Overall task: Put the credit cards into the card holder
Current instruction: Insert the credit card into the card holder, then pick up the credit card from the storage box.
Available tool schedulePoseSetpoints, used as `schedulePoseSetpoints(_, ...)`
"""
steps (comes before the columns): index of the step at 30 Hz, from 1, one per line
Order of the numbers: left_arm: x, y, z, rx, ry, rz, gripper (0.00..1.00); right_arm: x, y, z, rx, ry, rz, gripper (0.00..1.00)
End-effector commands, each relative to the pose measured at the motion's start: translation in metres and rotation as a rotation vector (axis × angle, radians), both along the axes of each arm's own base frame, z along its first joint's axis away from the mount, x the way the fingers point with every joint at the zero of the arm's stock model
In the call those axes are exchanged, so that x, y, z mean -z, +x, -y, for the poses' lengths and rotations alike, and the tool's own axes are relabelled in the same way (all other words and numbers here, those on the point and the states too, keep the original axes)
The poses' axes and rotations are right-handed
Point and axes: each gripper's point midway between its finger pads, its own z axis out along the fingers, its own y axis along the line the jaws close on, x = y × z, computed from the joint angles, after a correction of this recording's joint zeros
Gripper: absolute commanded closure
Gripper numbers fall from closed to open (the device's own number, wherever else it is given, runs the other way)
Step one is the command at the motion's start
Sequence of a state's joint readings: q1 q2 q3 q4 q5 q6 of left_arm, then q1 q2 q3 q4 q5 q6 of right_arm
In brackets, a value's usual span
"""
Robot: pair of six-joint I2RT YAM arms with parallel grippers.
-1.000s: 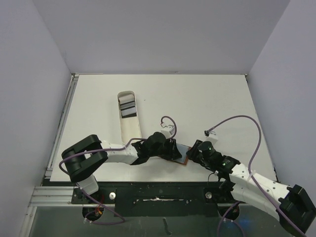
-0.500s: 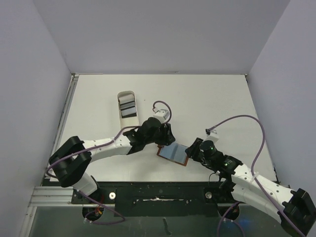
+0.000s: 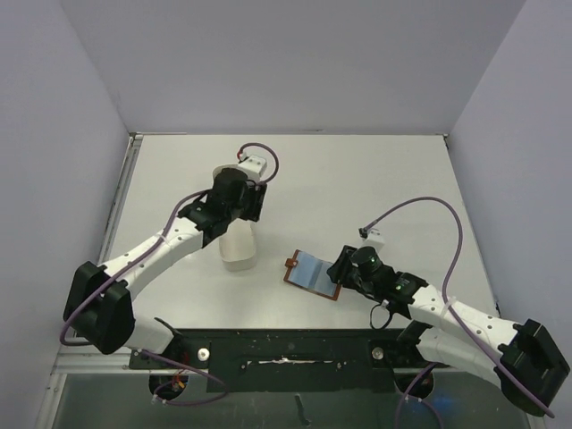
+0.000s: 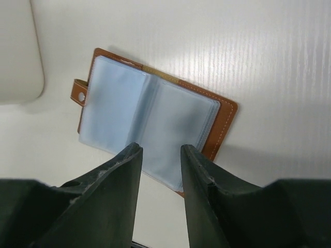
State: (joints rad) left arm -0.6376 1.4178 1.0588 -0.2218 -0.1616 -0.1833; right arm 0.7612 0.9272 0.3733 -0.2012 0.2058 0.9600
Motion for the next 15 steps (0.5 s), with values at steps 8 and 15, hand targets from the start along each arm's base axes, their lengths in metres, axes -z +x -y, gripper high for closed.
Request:
schedulePoseSetpoints(8, 0.002, 0.072, -0.08, 0.136, 0.357, 0.07, 0.43, -0.057, 0.02, -0.01, -0.029, 0.034, 0.151, 0.63)
schedulePoseSetpoints(15, 0.01, 0.12, -0.089, 0.189, 0.402, 0.098, 0.39, -0.07, 0.022, 0.001, -0.021, -0.037, 0.165, 0.63)
